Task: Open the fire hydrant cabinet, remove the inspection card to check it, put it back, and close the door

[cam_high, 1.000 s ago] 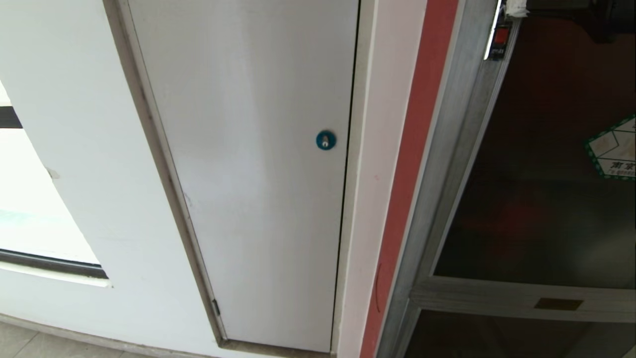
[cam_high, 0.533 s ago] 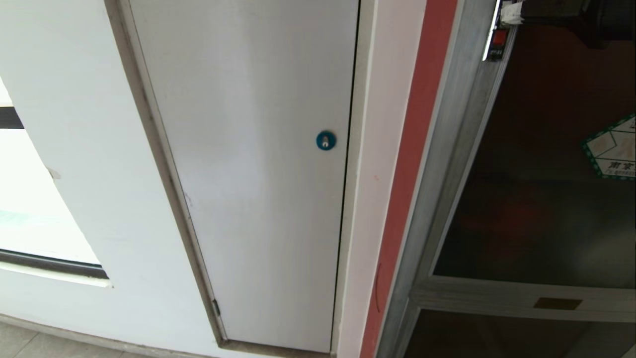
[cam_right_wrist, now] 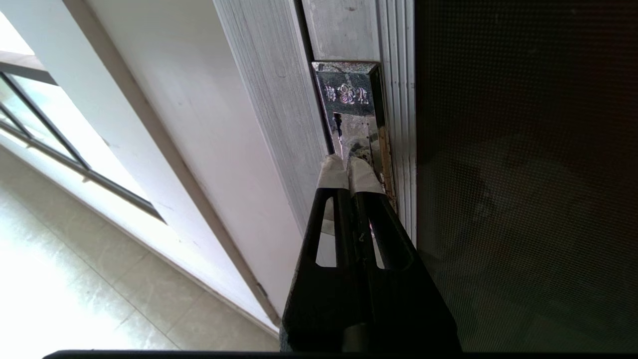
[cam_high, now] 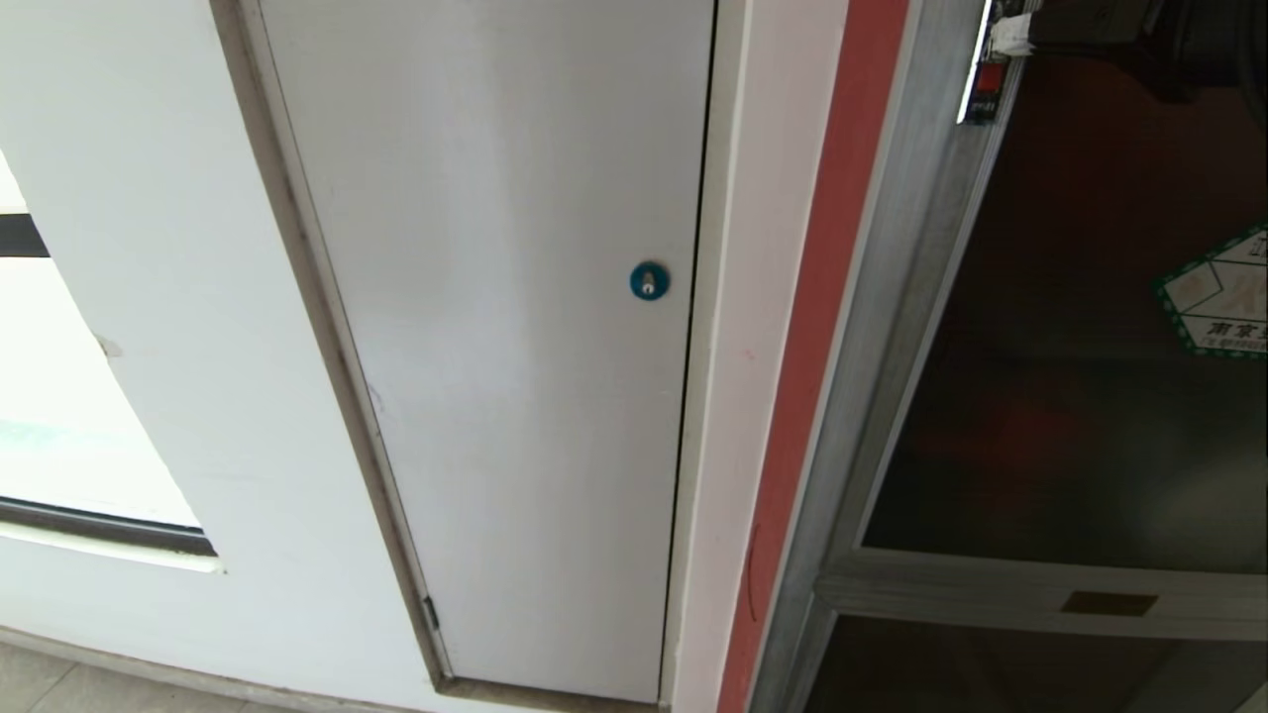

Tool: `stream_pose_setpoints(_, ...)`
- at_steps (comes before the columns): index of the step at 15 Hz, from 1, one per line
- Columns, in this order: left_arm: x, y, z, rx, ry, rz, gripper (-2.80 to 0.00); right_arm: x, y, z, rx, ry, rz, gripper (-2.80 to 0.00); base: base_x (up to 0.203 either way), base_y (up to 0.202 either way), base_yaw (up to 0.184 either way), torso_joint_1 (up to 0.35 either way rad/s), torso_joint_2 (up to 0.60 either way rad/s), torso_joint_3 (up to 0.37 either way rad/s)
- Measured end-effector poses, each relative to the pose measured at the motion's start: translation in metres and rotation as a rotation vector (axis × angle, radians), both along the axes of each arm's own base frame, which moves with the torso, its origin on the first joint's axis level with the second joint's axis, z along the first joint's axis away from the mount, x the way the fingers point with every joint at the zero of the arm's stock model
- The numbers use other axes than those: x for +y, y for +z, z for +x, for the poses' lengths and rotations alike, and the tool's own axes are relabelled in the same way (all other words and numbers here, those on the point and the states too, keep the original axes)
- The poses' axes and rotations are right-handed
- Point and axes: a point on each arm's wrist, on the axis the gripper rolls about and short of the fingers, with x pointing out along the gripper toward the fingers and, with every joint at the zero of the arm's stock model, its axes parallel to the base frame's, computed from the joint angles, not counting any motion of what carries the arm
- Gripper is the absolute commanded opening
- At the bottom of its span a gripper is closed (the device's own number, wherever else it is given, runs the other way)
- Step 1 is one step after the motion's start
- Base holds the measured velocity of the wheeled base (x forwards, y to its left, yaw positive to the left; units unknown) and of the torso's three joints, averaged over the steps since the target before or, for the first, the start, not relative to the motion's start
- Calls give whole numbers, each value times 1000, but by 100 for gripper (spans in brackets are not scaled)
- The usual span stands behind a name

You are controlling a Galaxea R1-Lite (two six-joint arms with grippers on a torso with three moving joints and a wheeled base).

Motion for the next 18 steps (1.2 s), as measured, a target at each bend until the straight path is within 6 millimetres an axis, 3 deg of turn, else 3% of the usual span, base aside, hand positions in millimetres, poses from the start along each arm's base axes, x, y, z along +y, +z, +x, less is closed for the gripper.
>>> stream_pose_setpoints(8, 0, 0, 0, 0, 0, 1, -280, 1, -5, 6, 21, -3, -2, -280, 0, 0, 0, 0, 0, 0)
stream_pose_setpoints(18, 0, 0, 0, 0, 0, 0, -280, -2, 0, -16, 13, -1, 1, -280, 0, 0, 0, 0, 0, 0)
